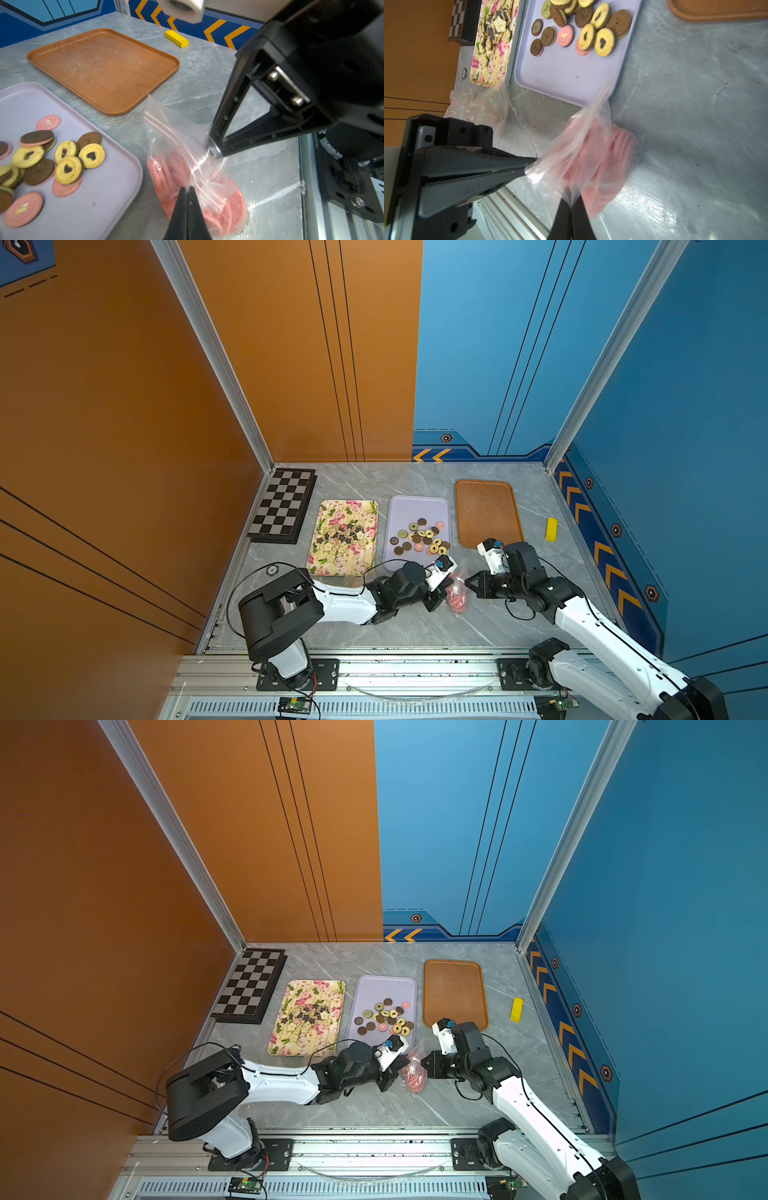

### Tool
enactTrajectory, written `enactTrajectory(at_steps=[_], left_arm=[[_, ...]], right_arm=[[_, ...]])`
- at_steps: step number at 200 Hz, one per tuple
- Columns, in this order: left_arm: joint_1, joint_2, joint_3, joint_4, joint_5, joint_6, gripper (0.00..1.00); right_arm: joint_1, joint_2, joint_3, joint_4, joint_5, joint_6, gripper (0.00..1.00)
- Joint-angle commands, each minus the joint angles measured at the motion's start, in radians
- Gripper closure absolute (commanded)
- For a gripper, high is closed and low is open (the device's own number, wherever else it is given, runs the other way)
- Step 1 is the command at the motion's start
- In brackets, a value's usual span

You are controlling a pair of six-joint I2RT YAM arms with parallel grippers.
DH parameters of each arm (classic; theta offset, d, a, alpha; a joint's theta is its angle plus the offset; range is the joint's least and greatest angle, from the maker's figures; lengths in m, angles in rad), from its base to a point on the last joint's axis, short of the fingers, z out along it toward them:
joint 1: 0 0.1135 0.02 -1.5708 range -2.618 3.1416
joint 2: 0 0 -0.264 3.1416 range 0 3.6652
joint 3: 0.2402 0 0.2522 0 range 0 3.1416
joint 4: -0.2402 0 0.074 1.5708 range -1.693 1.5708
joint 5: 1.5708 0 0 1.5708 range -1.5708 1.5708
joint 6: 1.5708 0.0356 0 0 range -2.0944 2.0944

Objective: Pour cookies out of the ziploc bag
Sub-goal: Open the ziploc bag at the center of the board.

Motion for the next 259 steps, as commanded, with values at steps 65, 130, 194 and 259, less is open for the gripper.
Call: enactTrajectory(at_steps=[65, 130, 194, 259], left_arm=[[-0.015, 0.007, -0.09, -0.002, -0.199, -0.065, 1.0], [-0.045, 0.018, -0.112, 0.022, -0.241, -0.086, 1.0], [-0.058, -0.012, -0.098, 0.028, -0.164, -0.077, 1.0], [0.041, -0.143, 0.031, -0.154, 0.056, -0.194, 0.59]], right_arm=[[-0.043, -0.054, -0.007, -0.16, 0.293, 0.088, 1.0], [-0.042, -0.109, -0.062, -0.157, 0.349, 0.174, 1.0], [-0.049, -0.242, -0.09, -0.085, 0.272, 0.172, 1.0], [-0.049, -0.214, -0.098, 0.005, 0.141, 0.134, 1.0]])
